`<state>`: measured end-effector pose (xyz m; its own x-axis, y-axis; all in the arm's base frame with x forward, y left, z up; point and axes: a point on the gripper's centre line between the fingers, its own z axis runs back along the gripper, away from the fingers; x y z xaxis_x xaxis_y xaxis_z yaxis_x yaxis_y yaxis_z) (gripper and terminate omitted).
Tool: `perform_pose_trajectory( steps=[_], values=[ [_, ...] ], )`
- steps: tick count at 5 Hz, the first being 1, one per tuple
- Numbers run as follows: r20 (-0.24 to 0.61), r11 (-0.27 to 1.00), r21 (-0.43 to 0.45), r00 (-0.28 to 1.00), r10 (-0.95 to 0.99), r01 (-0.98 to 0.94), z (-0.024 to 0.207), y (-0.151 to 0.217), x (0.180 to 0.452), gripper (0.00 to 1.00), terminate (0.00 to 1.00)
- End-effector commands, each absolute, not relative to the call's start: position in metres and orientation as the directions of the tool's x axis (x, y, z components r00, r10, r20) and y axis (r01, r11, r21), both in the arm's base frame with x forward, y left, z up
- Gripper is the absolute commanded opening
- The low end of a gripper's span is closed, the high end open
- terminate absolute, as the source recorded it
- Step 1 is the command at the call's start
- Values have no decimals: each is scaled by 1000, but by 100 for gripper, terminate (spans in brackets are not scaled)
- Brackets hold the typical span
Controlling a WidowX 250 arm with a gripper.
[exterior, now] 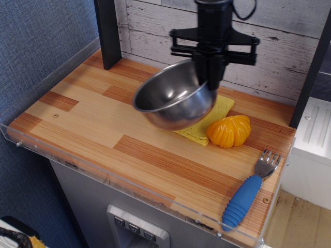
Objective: Pick up the pot and placed it above on yellow cloth
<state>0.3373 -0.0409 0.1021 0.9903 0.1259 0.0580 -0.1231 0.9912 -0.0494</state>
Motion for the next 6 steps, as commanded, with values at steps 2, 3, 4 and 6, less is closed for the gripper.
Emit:
perform_pose_trajectory(
  steps=[2,3,4,6],
  values=[
    [92,986,-35,981,168,-166,105,-29,372,0,0],
    [79,987,-27,984,161,-160,100,-30,378,0,0],
    [63,986,-12,984,167,-167,91,-25,382,0,0],
    [36,995,-7,994,102,-102,83,-32,377,100,0]
  ],
)
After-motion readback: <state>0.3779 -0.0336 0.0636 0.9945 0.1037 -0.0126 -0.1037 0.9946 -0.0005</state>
